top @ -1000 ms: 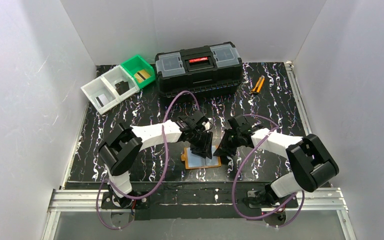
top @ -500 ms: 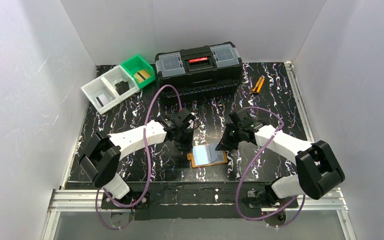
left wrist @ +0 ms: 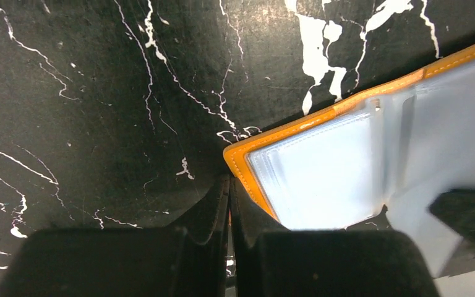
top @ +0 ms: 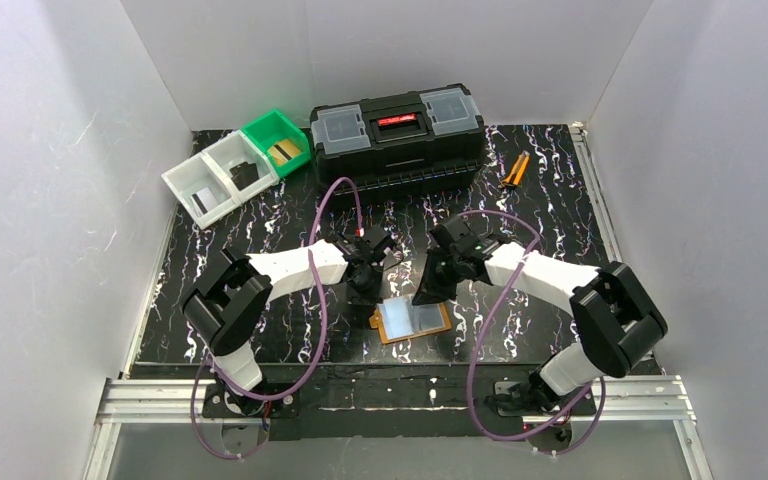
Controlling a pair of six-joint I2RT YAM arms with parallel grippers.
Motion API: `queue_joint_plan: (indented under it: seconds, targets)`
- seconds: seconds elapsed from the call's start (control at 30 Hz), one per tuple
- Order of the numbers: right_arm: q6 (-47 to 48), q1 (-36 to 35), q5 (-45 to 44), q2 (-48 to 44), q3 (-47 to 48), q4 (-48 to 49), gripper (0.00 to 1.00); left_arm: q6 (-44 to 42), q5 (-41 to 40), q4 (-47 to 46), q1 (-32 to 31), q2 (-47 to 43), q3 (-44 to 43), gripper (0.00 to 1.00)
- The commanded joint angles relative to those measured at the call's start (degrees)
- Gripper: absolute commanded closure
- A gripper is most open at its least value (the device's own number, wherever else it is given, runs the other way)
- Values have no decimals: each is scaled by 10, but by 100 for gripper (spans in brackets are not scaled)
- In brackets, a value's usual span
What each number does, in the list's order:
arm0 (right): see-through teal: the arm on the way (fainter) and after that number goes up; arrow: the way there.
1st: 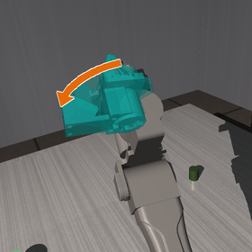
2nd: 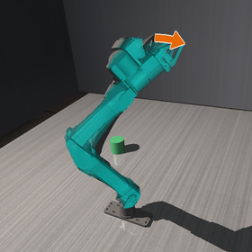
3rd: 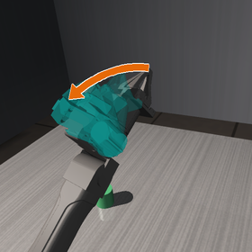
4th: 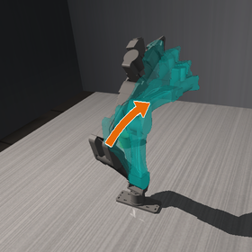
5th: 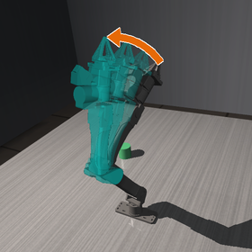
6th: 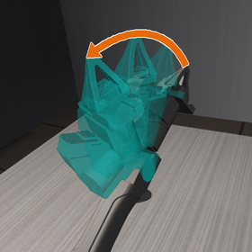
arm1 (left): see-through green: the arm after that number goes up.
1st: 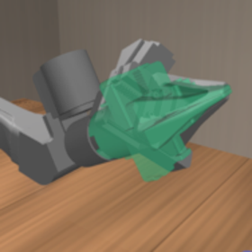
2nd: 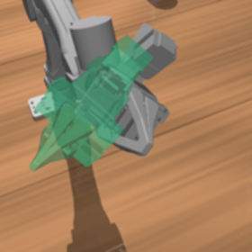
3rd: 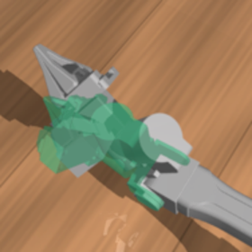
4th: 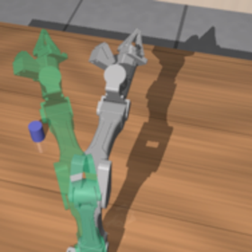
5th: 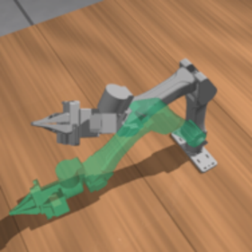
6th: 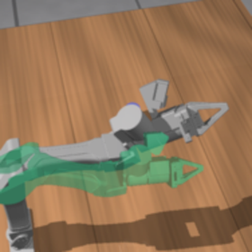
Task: Take the credit cards out of the card holder
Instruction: Remove the credit card from the card holder.
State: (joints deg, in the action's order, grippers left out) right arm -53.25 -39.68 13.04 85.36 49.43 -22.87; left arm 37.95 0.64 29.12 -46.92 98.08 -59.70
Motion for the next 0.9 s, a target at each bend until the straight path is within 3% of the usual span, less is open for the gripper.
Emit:
queue_joint_plan:
  seconds: [0.0, 0.2, 0.23, 0.33, 0.37, 0.53, 0.87]
  targets:
    - [-17, -30, 7, 30, 34, 15, 86, -3, 14, -4, 0, 2, -10, 100]
    - [-27, -55, 19, 46, 47, 34, 71, -1, 12, -3, 1, -3, -8, 100]
    - [-28, -63, 20, 46, 45, 41, 64, -3, 2, 12, 5, -19, -10, 96]
    - [-30, -66, 24, 52, 42, 48, 58, -7, -29, 33, 13, -49, -6, 89]
    - [-33, -70, 30, 57, 40, 59, 51, -13, -40, 52, 21, -89, 3, 85]
    - [-31, -70, 19, 51, 46, 50, 38, -17, -36, 66, 23, -130, 4, 81]
    - [-22, -37, -11, -8, 20, 21, 32, -21, 67, 42, 18, -128, -39, 79]
